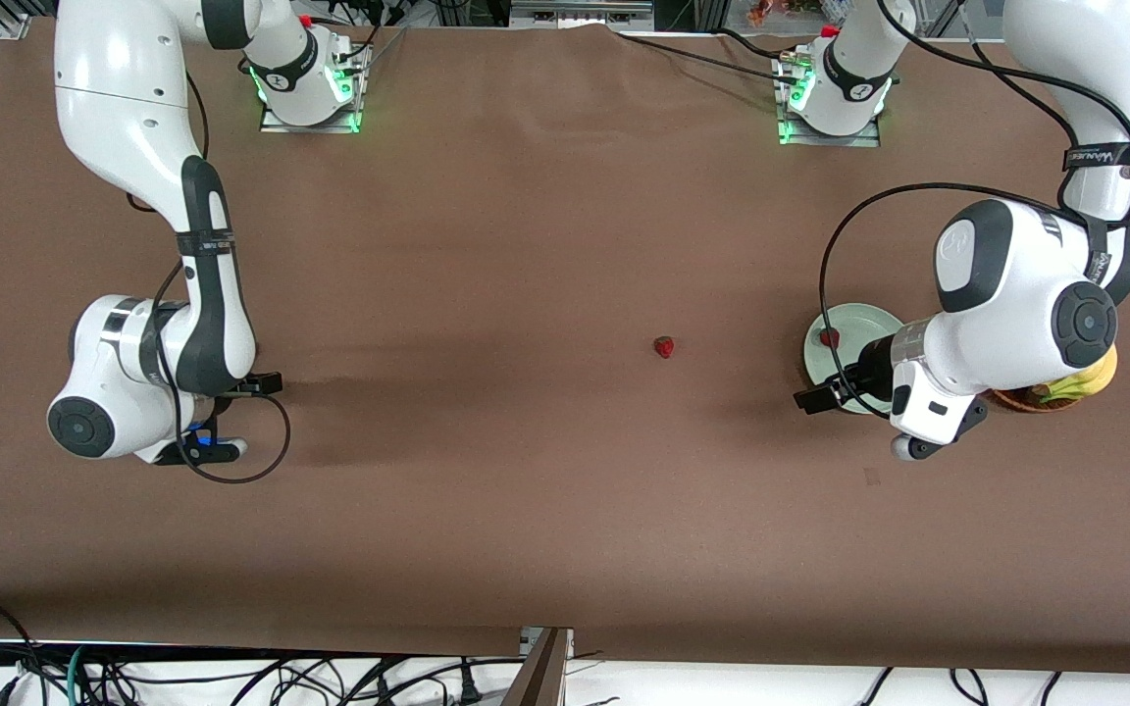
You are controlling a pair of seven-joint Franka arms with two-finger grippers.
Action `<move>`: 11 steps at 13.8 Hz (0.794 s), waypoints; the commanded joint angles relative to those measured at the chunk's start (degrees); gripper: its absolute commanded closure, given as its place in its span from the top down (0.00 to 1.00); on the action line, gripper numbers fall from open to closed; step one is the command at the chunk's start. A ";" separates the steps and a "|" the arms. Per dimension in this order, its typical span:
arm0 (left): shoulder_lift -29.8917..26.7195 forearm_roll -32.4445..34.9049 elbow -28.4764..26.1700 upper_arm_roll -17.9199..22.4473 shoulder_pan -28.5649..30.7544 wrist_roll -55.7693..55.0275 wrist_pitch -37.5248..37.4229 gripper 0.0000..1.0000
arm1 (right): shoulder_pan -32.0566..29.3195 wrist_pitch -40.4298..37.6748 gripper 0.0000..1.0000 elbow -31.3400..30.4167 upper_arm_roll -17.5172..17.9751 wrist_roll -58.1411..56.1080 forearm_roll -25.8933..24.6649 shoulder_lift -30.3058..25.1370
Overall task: Collect all strawberries into plate
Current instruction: 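Move the right gripper back and grasp the last strawberry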
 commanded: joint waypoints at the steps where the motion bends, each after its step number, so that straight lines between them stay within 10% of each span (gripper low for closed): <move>1: 1.85 0.02 2.01 0.22 -0.47 -0.77 -0.83 1.00 | 0.80 3.62 1.00 -8.60 -1.42 -5.21 -0.90 -4.00; 11: 0.98 0.11 3.33 0.66 0.41 -1.73 -1.18 1.00 | 1.50 12.07 0.98 -20.31 -1.33 -7.42 -0.98 -6.82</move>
